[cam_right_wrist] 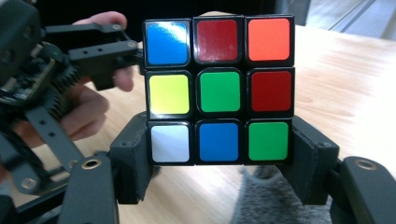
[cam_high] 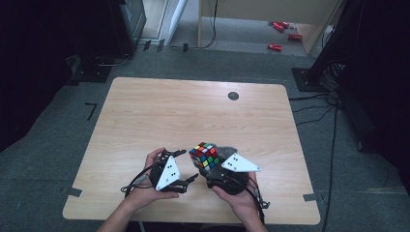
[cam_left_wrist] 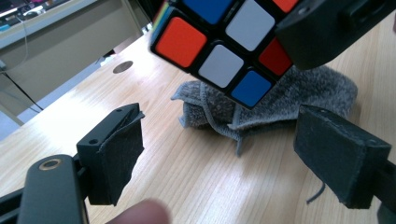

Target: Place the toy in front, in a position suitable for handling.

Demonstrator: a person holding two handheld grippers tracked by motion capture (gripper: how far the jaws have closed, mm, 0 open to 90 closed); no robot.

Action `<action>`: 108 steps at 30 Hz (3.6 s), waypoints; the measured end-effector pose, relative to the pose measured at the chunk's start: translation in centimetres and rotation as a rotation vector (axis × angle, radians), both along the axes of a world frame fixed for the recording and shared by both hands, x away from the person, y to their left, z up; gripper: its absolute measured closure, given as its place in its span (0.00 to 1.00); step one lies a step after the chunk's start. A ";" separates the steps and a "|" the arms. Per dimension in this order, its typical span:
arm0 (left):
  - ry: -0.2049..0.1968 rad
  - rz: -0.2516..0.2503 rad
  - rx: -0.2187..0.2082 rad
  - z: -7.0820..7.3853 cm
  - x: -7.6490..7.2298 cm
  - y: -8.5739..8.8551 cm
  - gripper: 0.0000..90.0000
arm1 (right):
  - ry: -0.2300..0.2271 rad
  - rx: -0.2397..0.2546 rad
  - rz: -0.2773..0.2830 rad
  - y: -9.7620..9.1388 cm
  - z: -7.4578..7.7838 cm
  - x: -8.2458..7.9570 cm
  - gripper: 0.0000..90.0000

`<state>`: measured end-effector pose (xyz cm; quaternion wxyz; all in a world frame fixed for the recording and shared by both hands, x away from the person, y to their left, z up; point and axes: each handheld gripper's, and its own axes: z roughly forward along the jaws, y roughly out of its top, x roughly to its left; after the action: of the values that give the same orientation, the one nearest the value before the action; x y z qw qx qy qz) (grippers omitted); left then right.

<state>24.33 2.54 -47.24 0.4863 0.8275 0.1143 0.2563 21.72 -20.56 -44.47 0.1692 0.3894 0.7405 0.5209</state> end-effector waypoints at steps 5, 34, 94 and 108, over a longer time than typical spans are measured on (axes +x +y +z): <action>-0.044 0.011 0.003 0.0 -0.3 0.0 0.17 | 0.050 0.016 0.036 0.5 0.0 0.0 0.38; -0.149 -0.032 0.049 -0.6 -1.2 -0.5 0.37 | 0.205 0.069 0.086 1.3 -0.9 0.6 0.37; 0.206 -0.033 -0.069 -0.4 -0.3 0.1 0.38 | -0.052 0.185 0.067 -0.9 1.9 -1.6 0.80; 0.176 -0.072 -0.081 0.1 -1.0 -0.1 0.38 | 0.046 0.197 -0.013 -2.2 0.6 -0.3 0.80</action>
<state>23.35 2.47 -47.11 0.5162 0.8301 0.1369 0.1602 21.47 -22.76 -43.83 0.1166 0.4209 0.6867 0.5811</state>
